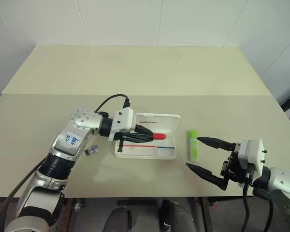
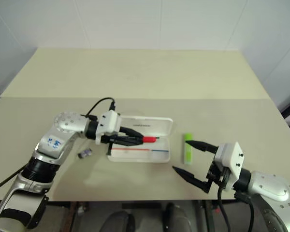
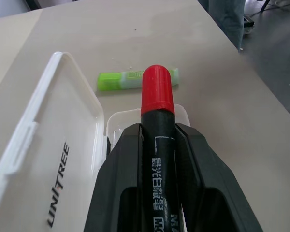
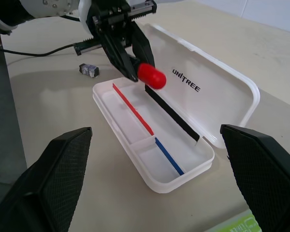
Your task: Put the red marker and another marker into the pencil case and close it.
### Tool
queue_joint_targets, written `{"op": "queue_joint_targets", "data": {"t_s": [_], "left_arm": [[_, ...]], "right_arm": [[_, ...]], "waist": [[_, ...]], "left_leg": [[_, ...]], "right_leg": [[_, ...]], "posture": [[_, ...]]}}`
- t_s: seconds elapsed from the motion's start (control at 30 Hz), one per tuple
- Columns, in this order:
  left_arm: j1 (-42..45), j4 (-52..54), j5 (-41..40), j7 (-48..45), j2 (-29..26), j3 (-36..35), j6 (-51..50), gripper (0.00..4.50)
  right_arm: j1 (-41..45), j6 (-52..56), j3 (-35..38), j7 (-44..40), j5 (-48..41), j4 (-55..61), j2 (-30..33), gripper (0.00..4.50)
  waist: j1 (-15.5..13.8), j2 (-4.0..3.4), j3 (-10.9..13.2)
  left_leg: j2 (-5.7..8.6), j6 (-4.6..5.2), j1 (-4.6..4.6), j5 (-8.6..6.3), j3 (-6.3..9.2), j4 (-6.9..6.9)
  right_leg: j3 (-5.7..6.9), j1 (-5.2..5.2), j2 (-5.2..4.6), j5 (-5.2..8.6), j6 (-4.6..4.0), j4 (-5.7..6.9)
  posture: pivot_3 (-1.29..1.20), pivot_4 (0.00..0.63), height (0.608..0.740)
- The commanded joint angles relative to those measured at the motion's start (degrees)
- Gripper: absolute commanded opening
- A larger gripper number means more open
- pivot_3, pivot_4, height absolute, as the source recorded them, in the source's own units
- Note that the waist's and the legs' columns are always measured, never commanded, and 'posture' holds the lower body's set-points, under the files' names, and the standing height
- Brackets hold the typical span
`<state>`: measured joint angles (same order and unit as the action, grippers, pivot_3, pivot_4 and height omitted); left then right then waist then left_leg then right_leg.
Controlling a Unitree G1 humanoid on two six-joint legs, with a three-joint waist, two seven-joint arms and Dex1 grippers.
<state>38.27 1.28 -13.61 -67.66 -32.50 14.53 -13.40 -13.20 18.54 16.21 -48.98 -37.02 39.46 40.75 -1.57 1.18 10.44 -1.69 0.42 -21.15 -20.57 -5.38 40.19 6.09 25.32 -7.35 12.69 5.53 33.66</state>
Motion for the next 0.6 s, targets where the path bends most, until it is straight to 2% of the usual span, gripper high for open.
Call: {"op": "queue_joint_targets", "data": {"t_s": [0.03, 0.1, 0.6], "left_arm": [[2.2, -0.5, 2.6, 1.1, 0.6, 0.6, 2.3, 0.58], [3.0, -2.4, 5.5, 3.4, 1.4, 1.3, 3.3, 0.58], [3.8, -5.7, 10.5, 4.4, 4.0, 3.0, 7.4, 0.58]], "right_arm": [[-0.6, -1.6, 0.8, 1.0, 0.2, 2.6, -0.8, 4.5], [-1.0, -1.9, 0.8, 1.4, 0.5, 2.9, -1.2, 4.5], [-3.0, -2.7, 0.9, 3.0, 1.8, 4.3, -2.2, 4.5]], "waist": [[0.0, 0.0, 0.0], [-0.1, 0.0, 0.0], [0.0, 0.0, 0.0]], "left_leg": [[0.0, 0.0, 0.01, 0.0, 0.0, 0.0], [0.0, 0.0, 0.02, 0.0, 0.01, 0.01], [0.0, 0.02, 0.02, 0.02, 0.02, 0.06]], "right_leg": [[0.0, 0.0, 0.0, 0.0, 0.0, 0.01], [0.0, 0.0, 0.0, 0.0, 0.0, 0.03], [-0.01, 0.0, -0.01, 0.0, 0.0, 0.09]], "posture": [[0.0, 0.15, 0.74], [0.0, 0.15, 0.74], [0.0, 0.15, 0.74]]}}
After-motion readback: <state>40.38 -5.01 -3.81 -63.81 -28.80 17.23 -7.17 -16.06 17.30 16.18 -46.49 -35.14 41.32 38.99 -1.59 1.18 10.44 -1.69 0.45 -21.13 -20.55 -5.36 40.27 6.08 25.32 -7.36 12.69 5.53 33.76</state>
